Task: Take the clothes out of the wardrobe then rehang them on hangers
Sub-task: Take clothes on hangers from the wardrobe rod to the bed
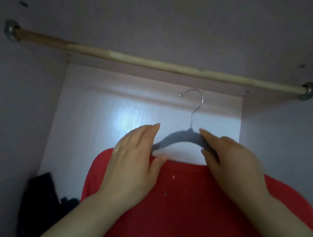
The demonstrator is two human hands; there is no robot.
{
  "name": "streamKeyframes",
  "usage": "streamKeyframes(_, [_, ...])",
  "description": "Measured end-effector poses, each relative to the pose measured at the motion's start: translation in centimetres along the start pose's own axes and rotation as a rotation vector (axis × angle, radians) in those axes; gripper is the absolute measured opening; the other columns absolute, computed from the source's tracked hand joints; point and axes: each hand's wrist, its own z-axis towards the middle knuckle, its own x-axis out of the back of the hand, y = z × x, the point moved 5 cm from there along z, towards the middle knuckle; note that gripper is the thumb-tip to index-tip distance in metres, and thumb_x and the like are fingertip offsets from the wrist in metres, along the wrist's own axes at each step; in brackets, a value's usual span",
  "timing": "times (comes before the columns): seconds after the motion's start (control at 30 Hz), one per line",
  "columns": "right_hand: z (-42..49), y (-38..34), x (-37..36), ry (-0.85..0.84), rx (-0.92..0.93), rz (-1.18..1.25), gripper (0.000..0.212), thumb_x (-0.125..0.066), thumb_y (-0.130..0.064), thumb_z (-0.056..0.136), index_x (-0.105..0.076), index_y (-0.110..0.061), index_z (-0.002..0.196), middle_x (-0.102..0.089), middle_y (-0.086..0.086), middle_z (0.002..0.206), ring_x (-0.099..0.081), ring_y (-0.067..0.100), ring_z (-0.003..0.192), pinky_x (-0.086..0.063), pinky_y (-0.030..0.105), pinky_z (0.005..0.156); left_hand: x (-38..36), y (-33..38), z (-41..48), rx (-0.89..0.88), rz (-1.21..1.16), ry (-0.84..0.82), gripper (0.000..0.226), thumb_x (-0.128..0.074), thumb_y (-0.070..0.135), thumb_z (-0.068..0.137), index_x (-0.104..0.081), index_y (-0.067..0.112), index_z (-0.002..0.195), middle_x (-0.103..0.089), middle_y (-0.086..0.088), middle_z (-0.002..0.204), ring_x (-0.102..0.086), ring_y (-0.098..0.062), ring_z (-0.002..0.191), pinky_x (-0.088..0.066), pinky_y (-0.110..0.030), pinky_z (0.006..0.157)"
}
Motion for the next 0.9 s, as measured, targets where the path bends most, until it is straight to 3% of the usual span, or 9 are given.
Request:
streamKeyframes(0.13, [-10.0,-1.3,-0.1,-0.046,0.005,0.08,0.042,-0.059,-0.027,0.076,-0.063,-0.024,0.118,-0.064,-0.001,0.073,-0.06,0.02,0.05,-0.041,0.028,0.035,-2.1,1.2,-7.4,-0.032,0.022,-0.207,0.055,-0.042,0.044,0.083,-0.045,0.026,0.135,-0.063,0.003,0.117,-0.058,-0.018,0.107,-0.041,-0.039,0.095])
streamKeyframes(0.27, [-18.8,-2.7,0.0,-0.137,-0.041,0.16,0.042,-0.043,-0.035,0.08,-0.053,-0.03,0.12,-0.066,-0.008,0.078,-0.058,0.009,0.048,-0.041,0.021,0.034,-3.6,3.1,-16.3,0.017,-0.065,-0.399,0.051,-0.047,0.041,0.081,-0.042,0.032,0.131,-0.068,0.011,0.091,-0.064,-0.009,0.078,-0.053,-0.026,0.071])
streamKeyframes(0.37, [-24.3,-3.5,0.5,-0.229,-0.102,0.195,0.043,-0.042,-0.033,0.078,-0.049,-0.031,0.12,-0.069,-0.008,0.079,-0.057,0.005,0.048,-0.042,0.016,0.036,-3.7,4.7,-21.7,0.083,-0.124,-0.488,0.053,-0.054,0.035,0.08,-0.042,0.033,0.132,-0.063,0.013,0.074,-0.059,-0.005,0.063,-0.051,-0.022,0.053])
streamKeyframes(0.47, [-29.3,-3.6,1.8,-0.281,-0.198,0.219,0.044,-0.042,-0.035,0.078,-0.048,-0.034,0.122,-0.068,-0.01,0.079,-0.054,0.001,0.053,-0.043,0.014,0.04,-3.2,7.0,-25.8,0.093,-0.154,-0.544,0.048,-0.045,0.036,0.084,-0.04,0.033,0.132,-0.064,0.013,0.075,-0.058,-0.003,0.062,-0.051,-0.022,0.051])
streamKeyframes(0.6, [-34.4,-3.9,5.4,-0.272,-0.275,0.169,0.046,-0.043,-0.036,0.076,-0.049,-0.029,0.121,-0.071,-0.01,0.082,-0.053,0.013,0.081,-0.042,0.014,0.063,-1.9,10.4,-29.7,0.106,-0.238,-0.606,0.048,-0.043,0.034,0.086,-0.039,0.032,0.133,-0.066,0.011,0.077,-0.059,-0.005,0.063,-0.052,-0.027,0.052])
streamKeyframes(0.67, [-36.3,-4.1,7.7,-0.291,-0.343,0.146,0.048,-0.043,-0.035,0.075,-0.048,-0.027,0.122,-0.071,-0.009,0.083,-0.051,0.015,0.087,-0.041,0.014,0.065,-1.3,12.2,-31.2,0.111,-0.289,-0.627,0.049,-0.041,0.034,0.086,-0.037,0.03,0.135,-0.065,0.01,0.078,-0.059,-0.007,0.064,-0.053,-0.029,0.054])
streamKeyframes(0.8, [-40.2,-4.9,12.9,-0.36,-0.502,0.15,0.049,-0.053,-0.033,0.076,-0.049,-0.035,0.124,-0.07,-0.012,0.091,-0.06,0.004,0.076,-0.043,0.013,0.058,0.3,16.2,-33.9,0.074,-0.437,-0.654,0.055,-0.045,0.03,0.085,-0.034,0.036,0.138,-0.063,0.009,0.076,-0.049,0.0,0.068,-0.046,-0.019,0.059])
streamKeyframes(0.9, [-43.3,-6.4,17.7,-0.371,-0.581,0.097,0.047,-0.052,-0.033,0.077,-0.051,-0.039,0.124,-0.065,-0.015,0.089,-0.058,0.002,0.071,-0.041,0.011,0.057,2.3,19.6,-35.8,0.04,-0.545,-0.692,0.057,-0.043,0.033,0.085,-0.03,0.041,0.14,-0.063,0.009,0.076,-0.05,-0.001,0.066,-0.048,-0.021,0.056])
